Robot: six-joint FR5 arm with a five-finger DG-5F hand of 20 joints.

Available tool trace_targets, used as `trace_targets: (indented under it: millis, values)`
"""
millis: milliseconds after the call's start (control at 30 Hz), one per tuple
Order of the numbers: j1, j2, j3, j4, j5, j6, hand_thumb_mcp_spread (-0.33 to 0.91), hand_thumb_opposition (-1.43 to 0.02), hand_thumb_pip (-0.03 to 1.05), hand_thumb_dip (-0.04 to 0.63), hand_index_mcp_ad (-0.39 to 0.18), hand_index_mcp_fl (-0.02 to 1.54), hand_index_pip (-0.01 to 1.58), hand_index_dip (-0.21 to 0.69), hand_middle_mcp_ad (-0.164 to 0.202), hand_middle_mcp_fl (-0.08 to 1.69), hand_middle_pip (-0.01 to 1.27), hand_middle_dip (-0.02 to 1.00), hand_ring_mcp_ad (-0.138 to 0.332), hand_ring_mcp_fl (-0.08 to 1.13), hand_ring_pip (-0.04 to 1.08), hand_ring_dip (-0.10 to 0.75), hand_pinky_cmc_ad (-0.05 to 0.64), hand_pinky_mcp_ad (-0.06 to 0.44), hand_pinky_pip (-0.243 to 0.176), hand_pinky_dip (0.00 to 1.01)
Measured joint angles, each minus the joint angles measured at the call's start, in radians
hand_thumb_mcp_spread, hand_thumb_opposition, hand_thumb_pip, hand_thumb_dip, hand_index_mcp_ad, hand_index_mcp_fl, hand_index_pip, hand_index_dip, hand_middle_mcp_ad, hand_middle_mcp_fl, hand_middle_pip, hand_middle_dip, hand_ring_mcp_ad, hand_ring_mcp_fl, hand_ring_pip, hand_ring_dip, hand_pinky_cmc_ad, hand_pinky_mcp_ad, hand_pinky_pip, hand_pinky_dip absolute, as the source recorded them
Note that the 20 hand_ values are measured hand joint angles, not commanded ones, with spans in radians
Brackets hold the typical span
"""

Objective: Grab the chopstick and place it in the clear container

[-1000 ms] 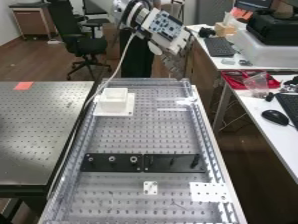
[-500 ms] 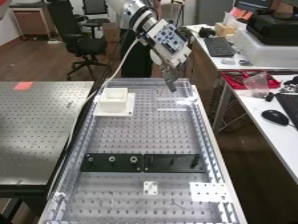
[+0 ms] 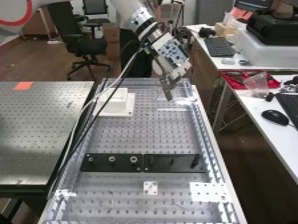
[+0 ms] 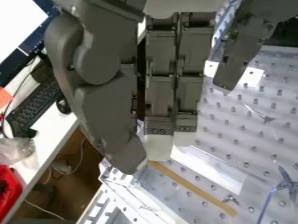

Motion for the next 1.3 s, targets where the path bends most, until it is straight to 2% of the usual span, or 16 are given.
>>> trace_targets:
  millis: [133,233,400,467,533,633,967,1067,1233,1300]
  values:
    - [-0.004,-0.015,0.013,-0.021,-0.01,0.006,0.67,-1.03,0.52,0.267,-0.108,0.83,1.14,-0.049,0.044,1.08,0.61,0.66,-0.01,0.92,0.16,0.532,0.393,0.295,0.099,0.43]
    - [-0.006,-0.034,0.039,-0.048,-0.017,0.001,0.67,-1.04,0.53,0.267,-0.108,0.82,1.14,-0.049,0.044,1.08,0.62,0.66,-0.01,0.92,0.15,0.532,0.391,0.295,0.08,0.44]
    - [-0.009,-0.077,0.106,-0.101,-0.035,-0.012,0.65,-1.04,0.53,0.267,-0.11,0.83,1.13,-0.047,0.044,1.08,0.62,0.66,-0.01,0.92,0.17,0.532,0.389,0.297,0.08,0.46]
    - [-0.009,-0.088,0.124,-0.112,-0.042,-0.018,0.65,-1.04,0.53,0.267,-0.126,0.84,1.14,-0.042,0.04,1.08,0.62,0.66,-0.01,0.92,0.17,0.532,0.389,0.297,0.08,0.46]
    - [-0.009,-0.1,0.142,-0.121,-0.049,-0.024,0.65,-1.04,0.53,0.267,-0.126,0.84,1.14,-0.042,0.044,1.08,0.62,0.66,-0.01,0.92,0.17,0.532,0.389,0.297,0.084,0.46]
    - [-0.01,-0.118,0.172,-0.136,-0.056,-0.031,0.64,-1.04,0.53,0.267,-0.126,0.84,1.13,-0.026,0.044,1.08,0.62,0.66,-0.01,0.92,0.17,0.532,0.389,0.295,0.065,0.46]
    - [-0.012,-0.183,0.278,-0.185,-0.072,-0.056,0.62,-1.04,0.53,0.267,-0.126,0.84,1.12,-0.012,0.042,1.06,0.63,0.66,-0.009,0.91,0.18,0.524,0.389,0.295,0.065,0.47]
    - [-0.012,-0.211,0.333,-0.21,-0.082,-0.069,0.61,-1.05,0.53,0.267,-0.126,0.84,1.13,-0.012,0.04,1.05,0.63,0.66,-0.01,0.84,0.19,0.518,0.389,0.295,0.065,0.48]
    - [-0.011,-0.253,0.417,-0.251,-0.096,-0.091,0.58,-1.06,0.54,0.278,-0.127,0.82,1.17,-0.012,0.042,0.95,0.68,0.66,-0.005,0.71,0.23,0.485,0.387,0.295,0.037,0.57]
    - [-0.011,-0.266,0.444,-0.266,-0.099,-0.098,0.56,-1.06,0.58,0.269,-0.126,0.77,1.2,-0.012,0.044,0.9,0.7,0.66,-0.009,0.66,0.26,0.48,0.379,0.295,0.028,0.6]
